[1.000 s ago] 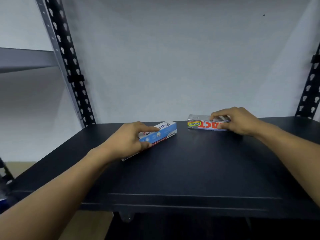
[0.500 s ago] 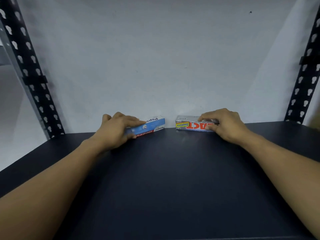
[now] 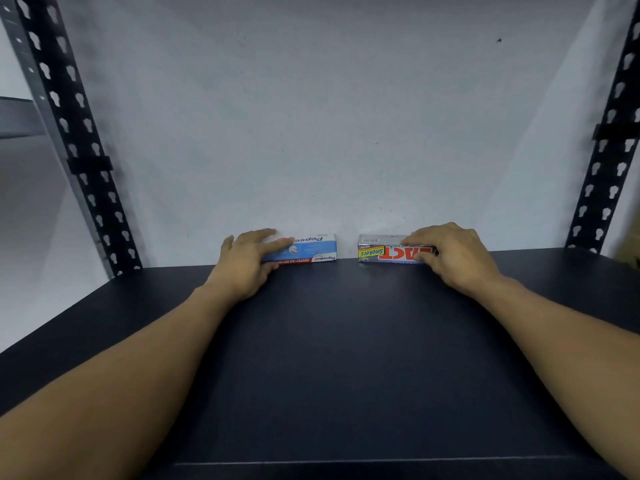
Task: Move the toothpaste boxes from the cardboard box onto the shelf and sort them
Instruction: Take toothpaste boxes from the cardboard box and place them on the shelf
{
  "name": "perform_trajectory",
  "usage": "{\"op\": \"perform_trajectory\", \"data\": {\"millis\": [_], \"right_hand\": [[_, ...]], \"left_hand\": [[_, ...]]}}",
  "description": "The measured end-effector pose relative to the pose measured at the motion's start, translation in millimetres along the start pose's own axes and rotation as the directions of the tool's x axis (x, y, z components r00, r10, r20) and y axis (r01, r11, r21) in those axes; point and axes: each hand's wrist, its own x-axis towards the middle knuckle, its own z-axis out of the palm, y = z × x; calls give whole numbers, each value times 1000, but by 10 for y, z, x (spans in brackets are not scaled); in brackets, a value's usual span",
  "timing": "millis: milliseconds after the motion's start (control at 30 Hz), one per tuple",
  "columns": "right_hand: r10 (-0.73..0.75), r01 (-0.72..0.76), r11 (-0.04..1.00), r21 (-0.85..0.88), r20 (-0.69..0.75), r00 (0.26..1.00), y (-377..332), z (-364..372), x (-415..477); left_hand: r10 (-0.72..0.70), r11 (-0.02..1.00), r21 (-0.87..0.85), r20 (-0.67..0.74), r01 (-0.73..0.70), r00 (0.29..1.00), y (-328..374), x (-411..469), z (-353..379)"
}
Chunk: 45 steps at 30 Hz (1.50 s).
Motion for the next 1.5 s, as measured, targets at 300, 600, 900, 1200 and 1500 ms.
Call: {"op": "perform_trajectory", "data": {"millis": [300, 600, 900, 1200, 1500], "right_hand": [[-7, 16, 993, -118, 74, 997, -195, -139, -203], [6, 36, 989, -144, 279, 960, -850, -480, -775], [-45, 42, 999, 16, 337, 940, -1620, -922, -1756], [-186, 196, 979, -62, 140, 973, -1979, -682, -2785], [-100, 35, 988, 151, 451, 887, -1668, 678, -4113]], "left_hand": [[-73, 996, 53, 5, 73, 997, 321, -345, -277], [-168, 985, -29, 108, 172, 980, 850, -986, -621], [-113, 991, -63, 123, 121, 986, 1388, -1874, -1134], [-25, 989, 144, 70, 15, 997, 1657, -2742, -1060], [42, 997, 53, 252, -57, 967, 1749, -3839, -141]]}}
